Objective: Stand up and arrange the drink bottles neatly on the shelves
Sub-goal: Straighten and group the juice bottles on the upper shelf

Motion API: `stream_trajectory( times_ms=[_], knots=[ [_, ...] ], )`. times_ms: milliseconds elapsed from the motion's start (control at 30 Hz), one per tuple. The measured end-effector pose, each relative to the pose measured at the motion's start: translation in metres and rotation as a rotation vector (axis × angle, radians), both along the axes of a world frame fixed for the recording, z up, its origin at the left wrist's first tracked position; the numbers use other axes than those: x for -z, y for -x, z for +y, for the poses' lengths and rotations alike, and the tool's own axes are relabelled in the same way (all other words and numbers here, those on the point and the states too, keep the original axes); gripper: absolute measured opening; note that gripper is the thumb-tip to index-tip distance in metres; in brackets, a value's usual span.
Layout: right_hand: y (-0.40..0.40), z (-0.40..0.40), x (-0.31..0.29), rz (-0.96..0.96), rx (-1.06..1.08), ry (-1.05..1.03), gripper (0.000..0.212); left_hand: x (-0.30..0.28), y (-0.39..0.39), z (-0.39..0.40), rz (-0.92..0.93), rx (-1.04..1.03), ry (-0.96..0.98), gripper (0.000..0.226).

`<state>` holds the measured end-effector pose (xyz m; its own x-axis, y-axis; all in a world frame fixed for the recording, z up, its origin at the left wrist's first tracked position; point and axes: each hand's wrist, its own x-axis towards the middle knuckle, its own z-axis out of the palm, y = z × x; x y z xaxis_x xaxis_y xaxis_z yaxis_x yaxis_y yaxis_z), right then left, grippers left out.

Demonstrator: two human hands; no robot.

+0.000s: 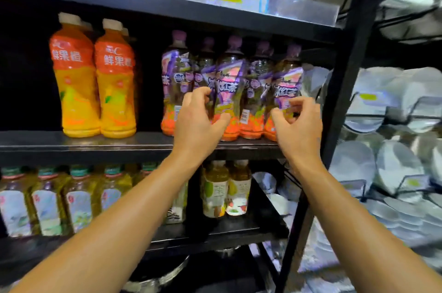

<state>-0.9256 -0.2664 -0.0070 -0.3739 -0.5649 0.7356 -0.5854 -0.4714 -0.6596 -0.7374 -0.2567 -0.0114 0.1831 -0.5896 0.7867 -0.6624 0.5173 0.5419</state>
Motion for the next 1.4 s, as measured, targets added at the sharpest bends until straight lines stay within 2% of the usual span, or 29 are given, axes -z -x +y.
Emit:
stream_trajectory(
  times_ms=[100, 167, 233, 300, 433, 567, 800, 1100, 1267, 1400],
  knots=[
    [0.017, -0.015, 0.006, 0.018, 0.024, 0.016, 0.049, 0.005, 0.027, -0.016, 0.025, -0.099, -0.010, 0.076],
    [0.018, -0.024, 0.011, 0.076, 0.009, -0.039, 0.067, 0.007, 0.038, -0.024, 0.035, -0.145, -0.039, 0.084],
    [0.019, -0.034, 0.014, 0.055, -0.045, -0.135, 0.076, 0.008, 0.044, -0.031, 0.023, -0.172, -0.091, 0.089],
    [0.021, -0.045, 0.018, 0.020, -0.116, -0.210, 0.075, 0.005, 0.044, -0.035, -0.003, -0.203, -0.131, 0.088],
    [0.028, -0.056, 0.020, 0.058, -0.103, -0.212, 0.063, 0.000, 0.038, -0.040, -0.038, -0.223, -0.162, 0.075],
    [0.031, -0.059, 0.016, 0.103, -0.114, -0.229, 0.064, -0.001, 0.032, -0.042, -0.050, -0.231, -0.171, 0.067],
    [0.020, -0.059, 0.017, 0.179, -0.151, -0.202, 0.061, -0.001, 0.017, -0.042, -0.038, -0.265, -0.147, 0.070],
    [-0.026, -0.055, 0.018, 0.266, -0.108, -0.171, 0.073, 0.001, -0.011, -0.033, -0.057, -0.383, -0.145, 0.080],
    [-0.051, -0.051, 0.016, 0.343, -0.108, -0.163, 0.083, -0.003, -0.025, -0.017, -0.146, -0.414, 0.094, 0.087],
    [-0.065, -0.048, 0.013, 0.391, -0.087, -0.161, 0.076, -0.004, -0.030, -0.025, -0.223, -0.384, 0.065, 0.087]
  ],
)
